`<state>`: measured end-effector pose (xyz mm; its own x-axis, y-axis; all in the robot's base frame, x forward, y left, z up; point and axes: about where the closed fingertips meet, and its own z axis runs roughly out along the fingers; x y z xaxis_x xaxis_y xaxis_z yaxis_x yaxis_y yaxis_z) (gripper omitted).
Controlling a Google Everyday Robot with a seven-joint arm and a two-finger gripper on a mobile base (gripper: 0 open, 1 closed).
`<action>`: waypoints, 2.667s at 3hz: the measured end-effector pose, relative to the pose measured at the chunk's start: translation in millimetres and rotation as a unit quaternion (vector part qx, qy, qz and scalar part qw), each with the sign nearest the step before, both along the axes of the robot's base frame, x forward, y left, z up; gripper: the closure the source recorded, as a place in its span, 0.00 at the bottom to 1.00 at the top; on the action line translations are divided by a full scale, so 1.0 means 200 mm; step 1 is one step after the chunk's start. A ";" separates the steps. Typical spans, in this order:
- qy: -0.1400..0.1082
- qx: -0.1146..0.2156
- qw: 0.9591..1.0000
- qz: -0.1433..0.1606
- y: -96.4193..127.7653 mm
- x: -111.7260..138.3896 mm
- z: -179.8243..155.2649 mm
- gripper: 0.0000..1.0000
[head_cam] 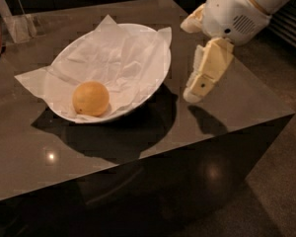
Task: Pick orange from white bowl
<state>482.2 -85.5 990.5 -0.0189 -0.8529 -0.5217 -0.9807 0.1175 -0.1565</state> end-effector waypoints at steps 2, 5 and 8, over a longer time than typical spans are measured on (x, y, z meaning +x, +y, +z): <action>0.001 0.028 1.000 0.005 0.06 0.01 -0.04 0.00; 0.030 0.099 0.991 0.083 0.48 0.20 -0.17 0.00; 0.000 0.083 0.990 0.114 0.79 0.33 -0.23 0.00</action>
Offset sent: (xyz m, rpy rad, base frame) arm 0.0082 0.0230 -0.0150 0.1320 0.0101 0.0221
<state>548.0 72.4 944.3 0.1640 -0.7375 -0.6552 -0.9847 -0.0823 -0.1539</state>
